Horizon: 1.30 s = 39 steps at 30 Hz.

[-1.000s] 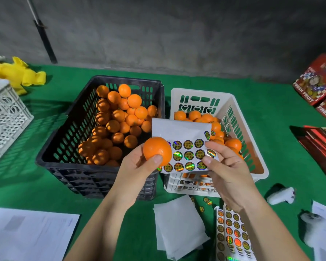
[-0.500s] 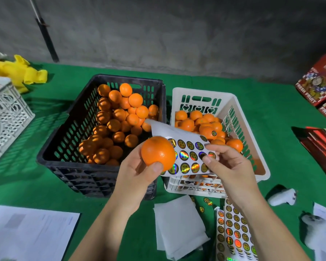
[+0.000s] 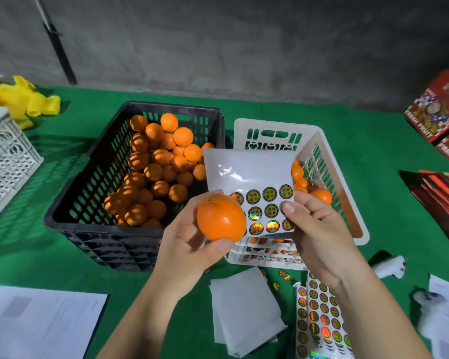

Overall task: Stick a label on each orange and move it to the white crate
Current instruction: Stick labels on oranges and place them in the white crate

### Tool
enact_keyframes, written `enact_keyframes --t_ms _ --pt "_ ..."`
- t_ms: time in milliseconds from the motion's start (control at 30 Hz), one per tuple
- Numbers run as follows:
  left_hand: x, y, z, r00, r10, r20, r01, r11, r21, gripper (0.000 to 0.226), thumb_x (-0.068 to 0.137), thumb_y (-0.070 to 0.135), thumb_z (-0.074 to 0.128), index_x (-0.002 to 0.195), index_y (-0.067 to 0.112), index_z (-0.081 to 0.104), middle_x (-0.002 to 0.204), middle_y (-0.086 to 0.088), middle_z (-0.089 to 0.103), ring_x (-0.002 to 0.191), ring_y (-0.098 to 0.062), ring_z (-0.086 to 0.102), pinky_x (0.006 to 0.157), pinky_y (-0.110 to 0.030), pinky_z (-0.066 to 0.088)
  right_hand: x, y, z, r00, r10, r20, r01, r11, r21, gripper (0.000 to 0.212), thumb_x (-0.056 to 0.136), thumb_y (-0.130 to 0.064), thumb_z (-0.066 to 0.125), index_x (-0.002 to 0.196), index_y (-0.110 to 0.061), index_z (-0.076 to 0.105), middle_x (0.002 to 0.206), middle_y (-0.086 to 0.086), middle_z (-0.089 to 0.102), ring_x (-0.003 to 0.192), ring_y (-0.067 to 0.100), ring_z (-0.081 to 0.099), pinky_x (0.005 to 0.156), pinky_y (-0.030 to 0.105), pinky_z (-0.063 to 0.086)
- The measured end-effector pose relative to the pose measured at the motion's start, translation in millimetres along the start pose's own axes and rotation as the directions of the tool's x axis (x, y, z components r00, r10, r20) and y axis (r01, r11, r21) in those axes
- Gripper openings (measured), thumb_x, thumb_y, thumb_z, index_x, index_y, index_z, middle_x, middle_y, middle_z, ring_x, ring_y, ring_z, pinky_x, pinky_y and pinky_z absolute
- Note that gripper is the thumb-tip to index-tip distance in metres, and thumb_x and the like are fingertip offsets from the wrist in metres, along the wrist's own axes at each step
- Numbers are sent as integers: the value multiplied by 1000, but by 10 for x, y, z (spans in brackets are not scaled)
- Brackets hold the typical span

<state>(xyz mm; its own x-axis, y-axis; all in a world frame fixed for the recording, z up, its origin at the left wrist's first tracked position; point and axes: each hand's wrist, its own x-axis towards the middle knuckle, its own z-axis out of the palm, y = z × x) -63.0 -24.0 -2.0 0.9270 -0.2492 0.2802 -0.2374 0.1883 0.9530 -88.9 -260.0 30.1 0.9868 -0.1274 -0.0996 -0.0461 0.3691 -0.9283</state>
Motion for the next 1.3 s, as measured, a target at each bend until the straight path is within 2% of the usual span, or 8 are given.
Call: enact_keyframes --t_ms 267,433,567,667,767,933,1067,1300 --pt "3 -68 -22 998 -52 -34 51 998 -31 63 75 35 82 135 46 65 126 2 73 113 -20 72 85 -22 58 -45 -55 -162 996 81 22 -84 966 243 47 95 -4 54 141 5 57 138 25 65 126 36 66 105 46 55" --pt "-4 -112 -57 992 -106 -72 98 990 -101 68 71 52 91 134 39 68 126 -2 74 113 -23 72 87 -26 59 -52 -19 -59 995 -31 -98 38 997 69 38 92 -6 63 129 -3 65 117 24 74 106 35 73 95 51 61" --pt "-2 -107 -49 992 -101 -73 94 990 -104 66 71 44 90 133 43 68 126 1 74 114 -20 73 87 -23 58 -72 0 43 978 -123 -168 126 992 10 20 96 -12 61 108 -7 76 113 20 77 103 31 74 91 46 61" --pt "-6 -92 -29 993 -106 -55 100 989 -107 71 69 54 91 135 41 67 128 -3 74 115 -25 72 87 -25 59 -115 -18 97 982 -148 -118 148 989 -9 29 82 -19 73 107 -7 79 114 20 77 108 33 74 96 43 60" --pt "-9 -99 -37 994 -90 -58 85 993 -86 66 71 37 87 134 44 67 129 -1 73 115 -23 72 86 -25 59 -117 -57 88 984 -164 -77 158 985 -72 35 69 -23 82 103 -14 84 109 14 79 104 24 74 98 34 59" --pt "1 -125 -105 992 -73 -100 66 995 -73 62 71 26 80 129 48 69 127 7 74 112 -15 73 83 -19 58 -146 -128 -19 993 -122 -7 121 990 -71 31 74 -15 78 104 -13 84 106 16 79 102 25 75 94 33 61" --pt "21 -126 -153 990 -85 -115 73 992 -106 62 72 24 79 129 47 70 127 6 74 113 -17 73 85 -22 59 -184 -180 -40 989 -144 34 147 952 -270 55 63 -48 96 111 -23 83 111 16 78 109 29 73 100 38 59" --pt "20 -58 -115 994 -77 -83 66 990 -123 62 73 25 81 130 46 70 129 5 74 115 -16 73 87 -23 58 -221 -186 108 968 -222 114 250 845 -473 30 85 -27 71 103 -49 81 95 -9 81 89 0 74 77 11 55"
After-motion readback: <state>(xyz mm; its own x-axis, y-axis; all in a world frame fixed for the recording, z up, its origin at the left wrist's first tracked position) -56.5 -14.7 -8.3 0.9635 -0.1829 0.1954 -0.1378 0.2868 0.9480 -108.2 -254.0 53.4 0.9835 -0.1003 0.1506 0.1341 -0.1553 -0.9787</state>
